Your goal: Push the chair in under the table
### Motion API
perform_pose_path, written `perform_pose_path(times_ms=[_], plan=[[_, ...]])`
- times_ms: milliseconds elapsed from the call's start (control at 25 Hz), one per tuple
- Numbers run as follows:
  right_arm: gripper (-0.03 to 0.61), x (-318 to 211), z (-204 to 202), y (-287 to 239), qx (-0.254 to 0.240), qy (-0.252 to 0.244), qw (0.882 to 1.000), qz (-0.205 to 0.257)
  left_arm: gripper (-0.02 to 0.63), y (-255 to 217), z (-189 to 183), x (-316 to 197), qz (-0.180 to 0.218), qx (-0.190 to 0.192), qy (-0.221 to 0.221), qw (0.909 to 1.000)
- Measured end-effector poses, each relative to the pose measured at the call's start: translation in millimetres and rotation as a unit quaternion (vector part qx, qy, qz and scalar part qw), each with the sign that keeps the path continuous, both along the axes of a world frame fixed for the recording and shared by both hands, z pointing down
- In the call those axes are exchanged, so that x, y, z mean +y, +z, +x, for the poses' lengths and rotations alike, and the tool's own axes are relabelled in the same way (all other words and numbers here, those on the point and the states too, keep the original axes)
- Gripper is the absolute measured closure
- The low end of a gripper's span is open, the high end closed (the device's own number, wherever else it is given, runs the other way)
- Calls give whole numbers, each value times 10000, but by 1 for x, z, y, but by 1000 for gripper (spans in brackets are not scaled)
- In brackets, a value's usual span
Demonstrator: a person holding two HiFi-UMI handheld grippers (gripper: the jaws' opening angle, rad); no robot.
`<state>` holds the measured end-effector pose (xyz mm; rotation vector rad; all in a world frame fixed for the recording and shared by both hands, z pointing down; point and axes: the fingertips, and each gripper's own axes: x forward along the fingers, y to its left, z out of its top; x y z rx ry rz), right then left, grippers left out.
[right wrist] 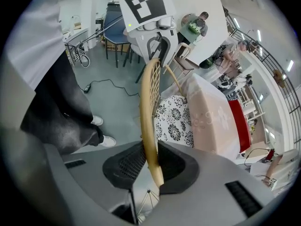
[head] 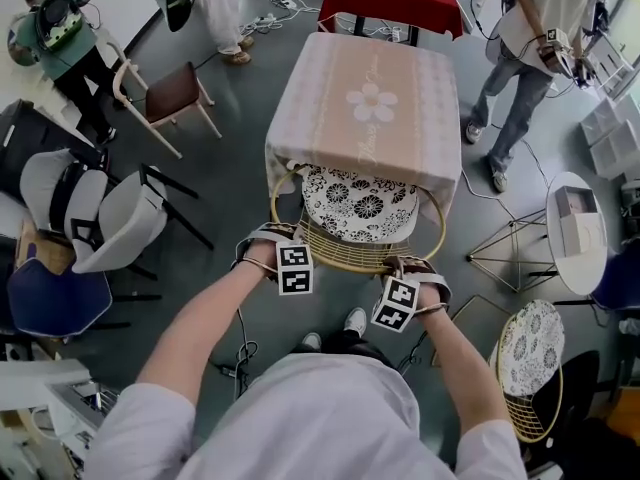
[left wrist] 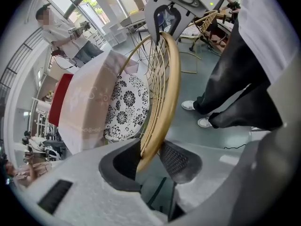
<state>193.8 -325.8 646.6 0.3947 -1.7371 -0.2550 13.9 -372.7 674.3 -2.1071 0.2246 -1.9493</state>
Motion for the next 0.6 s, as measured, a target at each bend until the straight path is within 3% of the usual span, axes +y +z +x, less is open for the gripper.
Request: perform_pose_path(times_ms=[160,320,600], plan=[[514,-2,3,2,-74,5,9999,125,491,0,0,-1,-102,-14,-223,9997],[503,0,3,-6,-302,36,9995,92,483,-5,3,0,-57,230,-569,9981],[492,5,-1,-24,-806,418,9958,89,483,-22,5,8,240,618,-782,9947]])
